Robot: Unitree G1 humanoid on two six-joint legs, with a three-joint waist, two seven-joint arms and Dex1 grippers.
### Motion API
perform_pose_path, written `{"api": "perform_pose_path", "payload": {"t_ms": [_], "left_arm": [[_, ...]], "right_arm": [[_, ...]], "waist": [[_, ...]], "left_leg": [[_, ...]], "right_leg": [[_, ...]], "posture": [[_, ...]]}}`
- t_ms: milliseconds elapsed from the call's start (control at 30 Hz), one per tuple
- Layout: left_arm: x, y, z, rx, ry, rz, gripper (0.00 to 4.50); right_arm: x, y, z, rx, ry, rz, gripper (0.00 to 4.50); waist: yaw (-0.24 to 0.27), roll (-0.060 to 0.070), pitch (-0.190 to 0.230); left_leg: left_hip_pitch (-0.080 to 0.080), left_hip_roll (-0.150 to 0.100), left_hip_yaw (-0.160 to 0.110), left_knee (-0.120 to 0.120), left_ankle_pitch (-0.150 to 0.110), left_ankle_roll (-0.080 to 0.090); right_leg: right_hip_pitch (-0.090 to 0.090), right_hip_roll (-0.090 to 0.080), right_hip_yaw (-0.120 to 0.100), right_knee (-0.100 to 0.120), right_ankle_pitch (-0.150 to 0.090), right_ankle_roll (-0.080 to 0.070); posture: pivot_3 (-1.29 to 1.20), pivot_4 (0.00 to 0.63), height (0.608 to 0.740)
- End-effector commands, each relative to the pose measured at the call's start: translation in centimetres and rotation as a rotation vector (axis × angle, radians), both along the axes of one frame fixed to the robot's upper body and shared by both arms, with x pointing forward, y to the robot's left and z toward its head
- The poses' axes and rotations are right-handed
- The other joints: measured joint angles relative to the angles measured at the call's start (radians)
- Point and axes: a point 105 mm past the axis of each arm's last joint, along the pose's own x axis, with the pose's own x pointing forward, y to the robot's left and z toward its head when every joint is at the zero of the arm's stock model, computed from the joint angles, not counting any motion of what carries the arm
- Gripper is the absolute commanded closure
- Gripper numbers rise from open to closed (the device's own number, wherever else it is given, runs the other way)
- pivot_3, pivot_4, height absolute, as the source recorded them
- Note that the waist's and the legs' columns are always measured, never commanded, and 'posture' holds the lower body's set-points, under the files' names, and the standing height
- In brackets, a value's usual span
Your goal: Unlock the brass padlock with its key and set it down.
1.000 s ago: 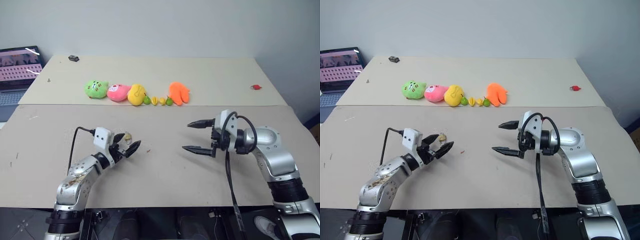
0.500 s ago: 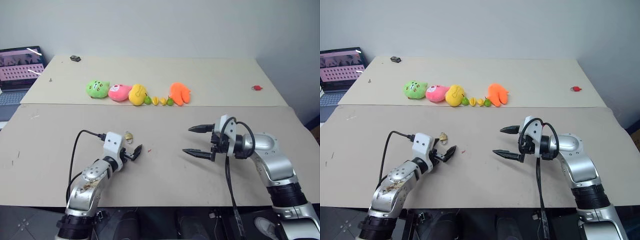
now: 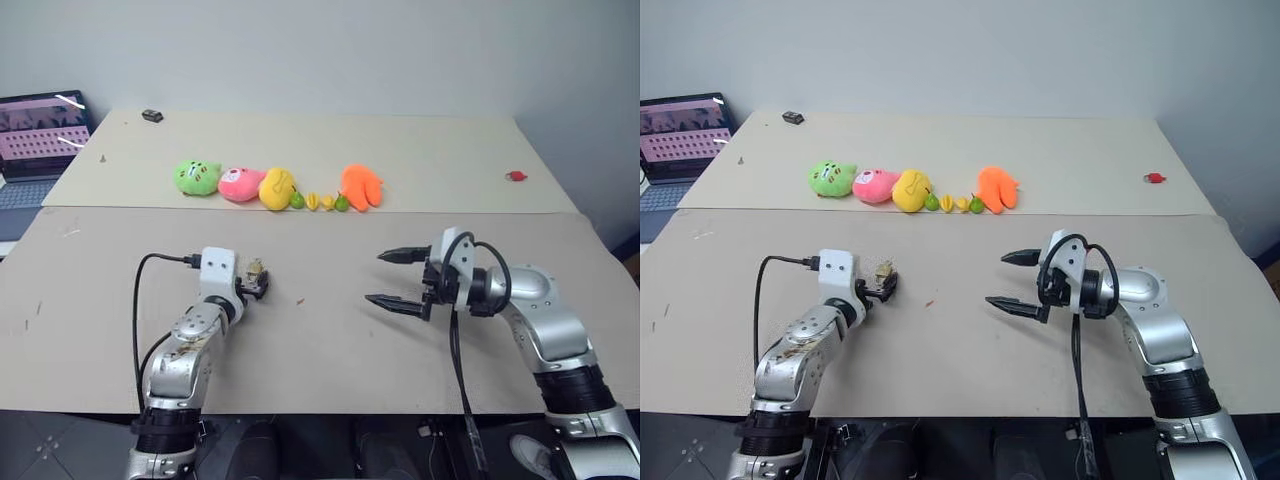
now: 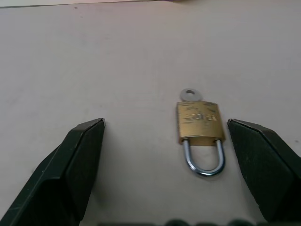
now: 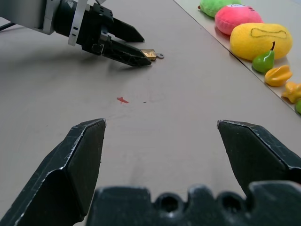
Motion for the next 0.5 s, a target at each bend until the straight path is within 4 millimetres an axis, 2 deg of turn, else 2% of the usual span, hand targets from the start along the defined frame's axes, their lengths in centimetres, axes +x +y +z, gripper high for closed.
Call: {"api": "perform_pose_path", "payload": {"t_ms": [33,167,500], "left_arm": [[-0.2,-2.1,-0.1,0.005,0.011,-0.103,0.07],[-0.1,-2.5,-0.3,-0.006,0.022,-0.127,0.07],[0.9,-0.6,-0.4,-0.015,0.031,-0.018,0.07]], "right_arm": [[0.4,-0.4,1.8,0.031,-0.049,-0.013,0.00],[0.3,-0.4,1.8,0.036,-0.050,-0.017,0.00],[0.4,-1.1,1.9,0.033,-0.051,-0.048,0.00]], "waist": [[0.002,0.000,0.000],[0.009,0.000,0.000],[0.018,0.000,0.000]], "left_leg": [[0.000,0.000,0.000,0.000,0.000,0.000],[0.000,0.000,0.000,0.000,0.000,0.000],[0.001,0.000,0.000,0.000,0.000,0.000]], "right_leg": [[0.000,0.000,0.000,0.000,0.000,0.000],[0.000,0.000,0.000,0.000,0.000,0.000],[0.001,0.000,0.000,0.000,0.000,0.001]], "posture": [[0.00,0.150,0.722],[0.00,0.150,0.722],[0.00,0.150,0.722]]}}
